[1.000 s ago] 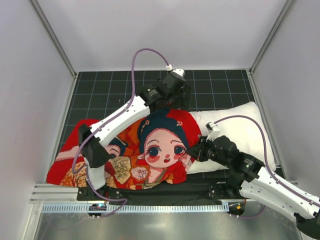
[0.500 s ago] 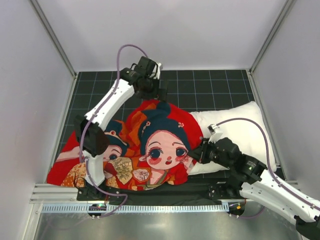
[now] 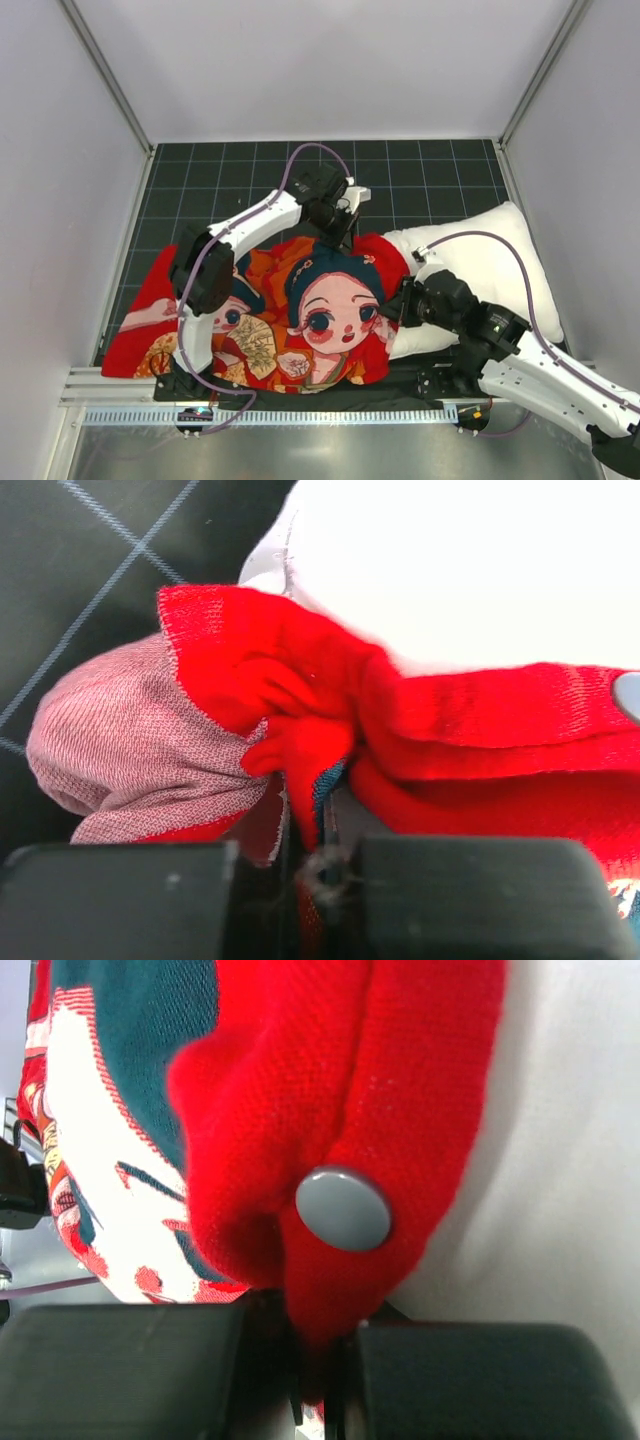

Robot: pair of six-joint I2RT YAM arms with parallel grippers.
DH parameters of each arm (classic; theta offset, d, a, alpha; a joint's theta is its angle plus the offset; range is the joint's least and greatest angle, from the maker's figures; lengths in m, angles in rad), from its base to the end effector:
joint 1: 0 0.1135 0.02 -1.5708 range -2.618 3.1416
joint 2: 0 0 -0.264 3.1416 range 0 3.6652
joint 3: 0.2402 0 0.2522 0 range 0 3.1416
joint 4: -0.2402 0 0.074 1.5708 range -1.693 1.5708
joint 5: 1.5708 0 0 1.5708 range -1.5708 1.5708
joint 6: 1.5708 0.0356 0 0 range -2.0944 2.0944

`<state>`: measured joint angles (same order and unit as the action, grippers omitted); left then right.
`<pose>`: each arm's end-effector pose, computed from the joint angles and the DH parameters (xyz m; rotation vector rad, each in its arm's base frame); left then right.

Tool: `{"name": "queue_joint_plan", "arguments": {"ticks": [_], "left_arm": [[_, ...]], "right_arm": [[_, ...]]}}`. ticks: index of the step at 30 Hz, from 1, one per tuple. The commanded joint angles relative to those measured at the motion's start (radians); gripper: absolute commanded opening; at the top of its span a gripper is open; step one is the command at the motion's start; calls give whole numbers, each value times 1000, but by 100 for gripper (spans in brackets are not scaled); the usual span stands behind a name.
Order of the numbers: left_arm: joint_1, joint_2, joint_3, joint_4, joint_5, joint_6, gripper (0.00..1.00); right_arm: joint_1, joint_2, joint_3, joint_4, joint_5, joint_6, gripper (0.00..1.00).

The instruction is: Put the pillow into the pillowcase

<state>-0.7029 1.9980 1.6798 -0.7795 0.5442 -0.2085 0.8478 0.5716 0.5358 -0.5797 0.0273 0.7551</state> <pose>0.3149 -0.2910 0.2411 0.8640 2.6574 -0.9943 0.0896 0.1001 0.2442 -0.0913 2.3226 0.8422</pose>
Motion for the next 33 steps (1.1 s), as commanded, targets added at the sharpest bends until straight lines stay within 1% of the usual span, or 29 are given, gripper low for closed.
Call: {"name": "queue_joint_plan", "arguments": {"ticks": [1,3,4,5,7,10,11,12,13,14,15,17,18,19,20,21,22,23,24,25,26,27,28,29,30,31,32,33], "left_arm": [[-84,-19,-26,40,167,-90,0],[-84,-41,4,30,97,-98,0],[-76,-53,27,7,3,-98,0],[-70,-79,82,-13,-33,-98,0],[-55,-131,139,-75,-125,-94,0],[-49,-201,218,-112,-213,-94,0],[-50,-226,231,-118,-275,-98,0],[-50,-276,265,-124,-302,-98,0],[-50,-295,285,-145,-329,-97,0],[-49,-313,313,-158,-354,-94,0],[-49,-339,366,-171,-390,-83,0],[-49,-354,428,-217,-414,-72,0],[-49,-357,451,-231,-417,-66,0],[-50,-364,480,-239,-420,-62,0],[-49,-370,478,-237,-424,-55,0],[-58,-383,460,-225,-438,-46,0],[-67,-416,395,-207,-444,-26,0],[-81,-439,342,-160,-449,-14,0],[-93,-459,293,-133,-452,-3,0],[-122,-476,244,-107,-467,9,0],[-135,-513,136,-62,-477,11,0],[-142,-527,89,-34,-489,9,0],[-162,-541,37,-9,-533,-12,0],[-174,-563,-7,20,-590,-26,0],[-200,-574,-93,70,-628,-32,0],[-228,-582,-129,94,-667,-35,0],[-300,-608,-165,126,-755,-29,0],[-338,-620,-246,190,-800,-26,0]], "right_arm": [[-24,27,35,6,112,-13,11],[-29,46,46,4,100,-16,12],[-30,53,47,4,100,-16,11],[-30,59,49,1,100,-14,11],[-30,76,32,7,106,-10,11],[-30,100,-11,62,99,4,11],[-30,111,-19,85,94,9,11],[-32,128,-23,133,91,9,11],[-33,166,-19,155,85,9,11],[-32,195,-7,173,83,-2,11],[-33,223,39,191,86,-8,11],[-35,313,104,190,100,-42,11],[-35,338,175,189,106,-57,11],[-36,368,211,181,115,-69,11],[-39,408,245,172,135,-79,11],[-42,430,297,166,144,-95,12],[-52,444,318,153,148,-97,15],[-67,454,337,141,145,-100,19],[-69,453,355,127,134,-112,42],[-69,439,352,126,131,-117,56],[-69,413,340,139,128,-120,65],[-69,349,307,149,116,-125,70],[-69,308,293,152,114,-135,73],[-69,269,283,150,111,-140,74],[-69,199,285,130,127,-149,75],[-69,174,300,106,150,-160,76],[-70,156,320,40,173,-168,76],[-72,142,376,5,207,-175,76]]}}
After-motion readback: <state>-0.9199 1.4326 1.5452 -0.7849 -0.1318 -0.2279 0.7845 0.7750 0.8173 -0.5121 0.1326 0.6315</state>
